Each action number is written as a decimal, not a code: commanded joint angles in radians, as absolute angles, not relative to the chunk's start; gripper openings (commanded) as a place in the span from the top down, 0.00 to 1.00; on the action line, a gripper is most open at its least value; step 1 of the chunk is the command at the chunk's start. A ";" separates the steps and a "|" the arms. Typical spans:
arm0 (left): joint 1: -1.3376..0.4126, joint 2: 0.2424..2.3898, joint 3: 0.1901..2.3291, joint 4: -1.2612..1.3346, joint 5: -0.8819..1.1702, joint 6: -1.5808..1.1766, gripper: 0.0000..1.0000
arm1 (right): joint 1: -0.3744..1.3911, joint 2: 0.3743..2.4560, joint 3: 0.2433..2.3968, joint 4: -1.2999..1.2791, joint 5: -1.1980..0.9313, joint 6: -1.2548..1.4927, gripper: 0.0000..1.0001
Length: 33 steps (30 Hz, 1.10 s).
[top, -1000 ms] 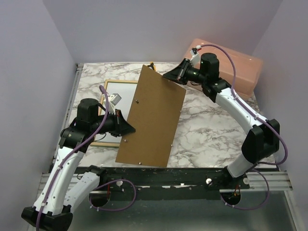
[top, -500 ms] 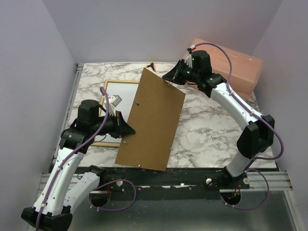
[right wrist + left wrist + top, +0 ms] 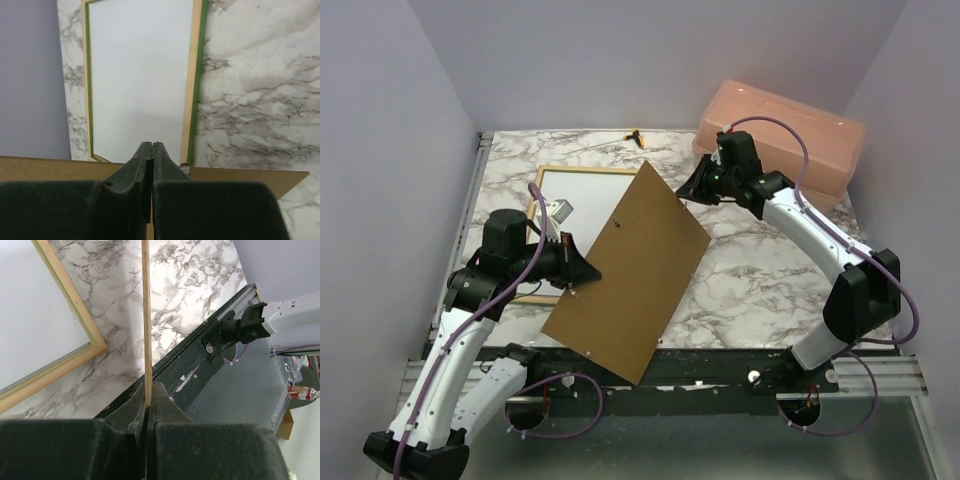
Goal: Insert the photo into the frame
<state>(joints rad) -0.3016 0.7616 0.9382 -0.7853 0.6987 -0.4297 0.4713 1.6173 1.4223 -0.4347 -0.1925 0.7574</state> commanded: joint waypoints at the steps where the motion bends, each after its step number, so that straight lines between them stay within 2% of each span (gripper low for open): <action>1: -0.305 0.736 0.936 -0.696 0.684 -0.442 1.00 | 0.480 1.568 1.331 -0.466 -0.155 0.750 0.95; 9: -0.309 0.745 0.916 -0.698 0.677 -0.433 1.00 | 0.480 1.520 1.228 -0.415 -0.158 0.761 0.95; 13: -0.317 0.768 0.909 -0.699 0.703 -0.421 1.00 | 0.480 1.546 1.268 -0.378 -0.225 0.766 0.95; 14: -0.319 0.775 0.907 -0.701 0.712 -0.419 0.98 | 0.480 1.561 1.287 -0.373 -0.245 0.764 0.95; 20: -0.339 0.829 0.918 -0.727 0.723 -0.402 0.69 | 0.491 1.649 1.395 -0.380 -0.329 0.738 0.95; 24: -0.348 0.873 0.929 -0.753 0.698 -0.390 0.60 | 0.503 1.684 1.405 -0.377 -0.352 0.733 0.95; 29: -0.358 0.927 0.921 -0.737 0.690 -0.398 0.59 | 0.513 1.701 1.387 -0.369 -0.367 0.731 0.95; 31: -0.363 0.945 0.919 -0.723 0.693 -0.406 0.63 | 0.515 1.699 1.382 -0.365 -0.370 0.729 0.95; 33: -0.367 0.958 0.921 -0.710 0.696 -0.413 0.71 | 0.517 1.700 1.382 -0.366 -0.373 0.722 0.95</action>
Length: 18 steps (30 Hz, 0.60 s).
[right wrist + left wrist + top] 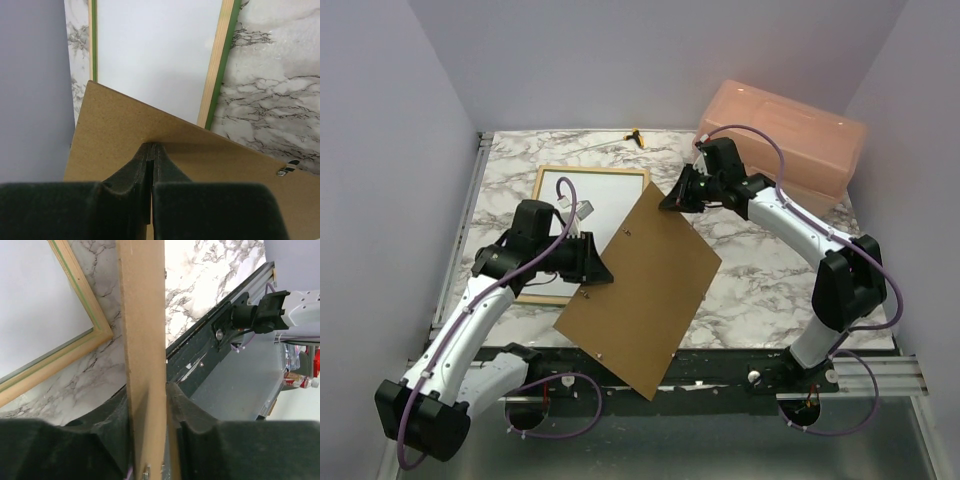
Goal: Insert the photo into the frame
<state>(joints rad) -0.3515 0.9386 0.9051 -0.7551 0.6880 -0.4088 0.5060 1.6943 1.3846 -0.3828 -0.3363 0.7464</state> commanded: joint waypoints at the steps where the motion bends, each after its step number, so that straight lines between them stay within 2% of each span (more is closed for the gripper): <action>1: -0.369 0.962 0.925 -0.707 0.699 -0.415 0.79 | 0.517 1.701 1.386 -0.370 -0.372 0.719 0.95; 4: -0.374 0.969 0.937 -0.710 0.697 -0.414 1.00 | 0.517 1.701 1.395 -0.386 -0.363 0.708 0.95; 10: -0.374 0.935 0.926 -0.715 0.654 -0.431 1.00 | 0.516 1.638 1.367 -0.391 -0.251 0.729 0.90; 13: -0.374 0.887 0.907 -0.714 0.605 -0.450 1.00 | 0.515 1.593 1.340 -0.385 -0.154 0.750 0.91; 18: -0.374 0.822 0.902 -0.721 0.569 -0.463 1.00 | 0.515 1.596 1.345 -0.380 -0.116 0.763 0.91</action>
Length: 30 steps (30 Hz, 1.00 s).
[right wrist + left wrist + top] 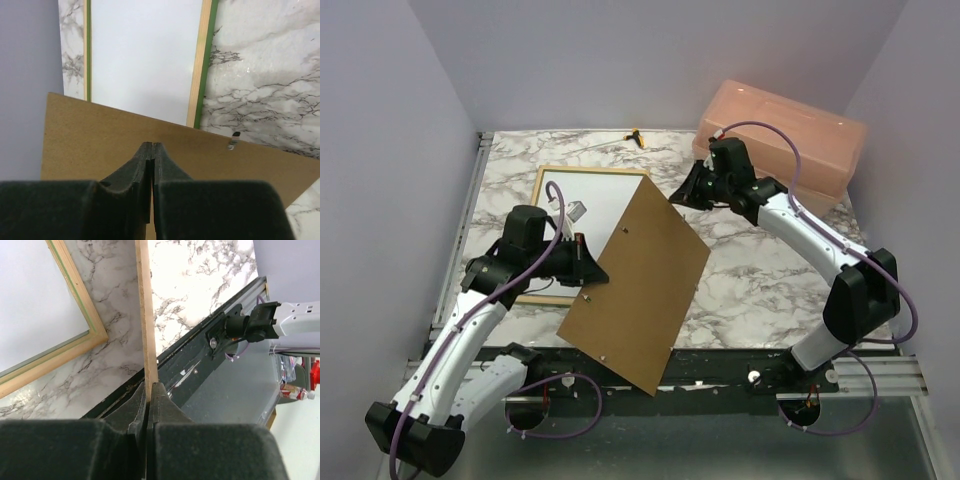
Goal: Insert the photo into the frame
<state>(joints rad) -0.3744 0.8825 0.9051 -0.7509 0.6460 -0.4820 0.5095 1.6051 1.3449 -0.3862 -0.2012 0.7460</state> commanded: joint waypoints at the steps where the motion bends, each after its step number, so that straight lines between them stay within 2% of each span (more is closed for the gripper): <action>1: -0.373 0.810 0.901 -0.721 0.568 -0.464 1.00 | 0.515 1.608 1.354 -0.384 -0.111 0.764 0.91; 9: -0.373 0.787 0.900 -0.732 0.545 -0.472 1.00 | 0.515 1.709 1.382 -0.395 -0.147 0.772 0.94; 14: -0.374 0.782 0.895 -0.731 0.532 -0.474 1.00 | 0.515 1.727 1.317 -0.398 -0.139 0.773 0.94; 30: -0.373 0.781 0.869 -0.728 0.508 -0.474 1.00 | 0.514 1.634 1.162 -0.425 -0.061 0.774 0.95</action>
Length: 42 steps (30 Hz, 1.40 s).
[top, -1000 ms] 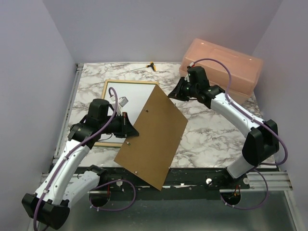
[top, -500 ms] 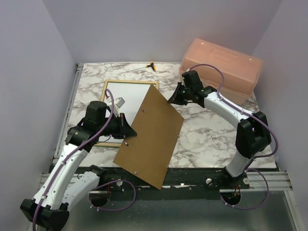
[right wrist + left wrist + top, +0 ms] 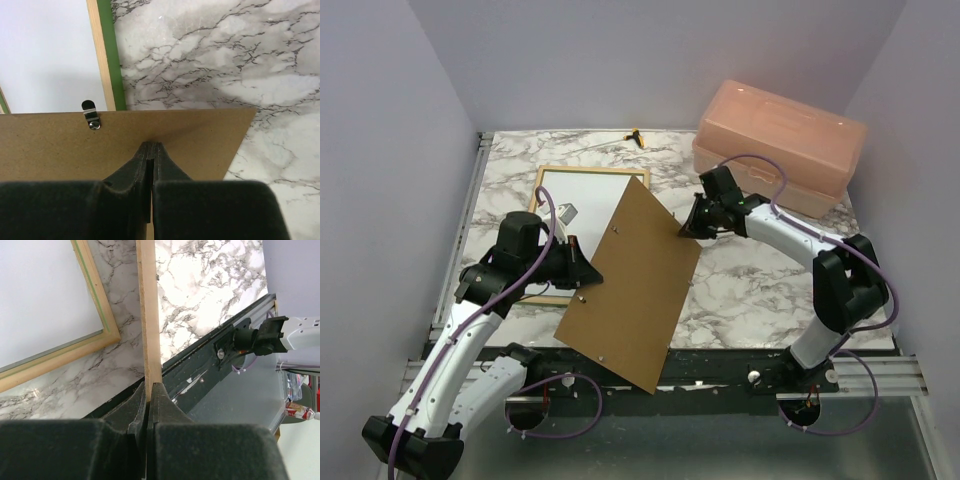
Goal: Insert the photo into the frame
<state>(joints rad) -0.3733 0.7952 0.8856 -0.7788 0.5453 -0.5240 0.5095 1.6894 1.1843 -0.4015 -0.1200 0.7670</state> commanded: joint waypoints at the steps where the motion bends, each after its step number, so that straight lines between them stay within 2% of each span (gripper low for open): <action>1: -0.374 0.781 0.868 -0.726 0.509 -0.474 1.00 | 0.515 1.625 1.167 -0.424 -0.053 0.774 0.95; 9: -0.374 0.782 0.865 -0.730 0.511 -0.469 1.00 | 0.515 1.625 1.357 -0.432 -0.048 0.754 0.95; 14: -0.374 0.782 0.867 -0.730 0.512 -0.468 1.00 | 0.515 1.725 1.521 -0.489 -0.020 0.733 0.95; 21: -0.374 0.776 0.864 -0.732 0.513 -0.466 1.00 | 0.515 1.876 1.634 -0.554 0.008 0.712 0.95; 28: -0.374 0.778 0.861 -0.732 0.509 -0.466 1.00 | 0.514 1.868 1.515 -0.521 -0.096 0.714 0.96; 36: -0.374 0.784 0.849 -0.725 0.507 -0.469 1.00 | 0.515 1.812 1.301 -0.479 -0.076 0.721 0.95; 42: -0.374 0.785 0.860 -0.733 0.496 -0.468 1.00 | 0.515 1.778 1.245 -0.491 -0.011 0.727 0.95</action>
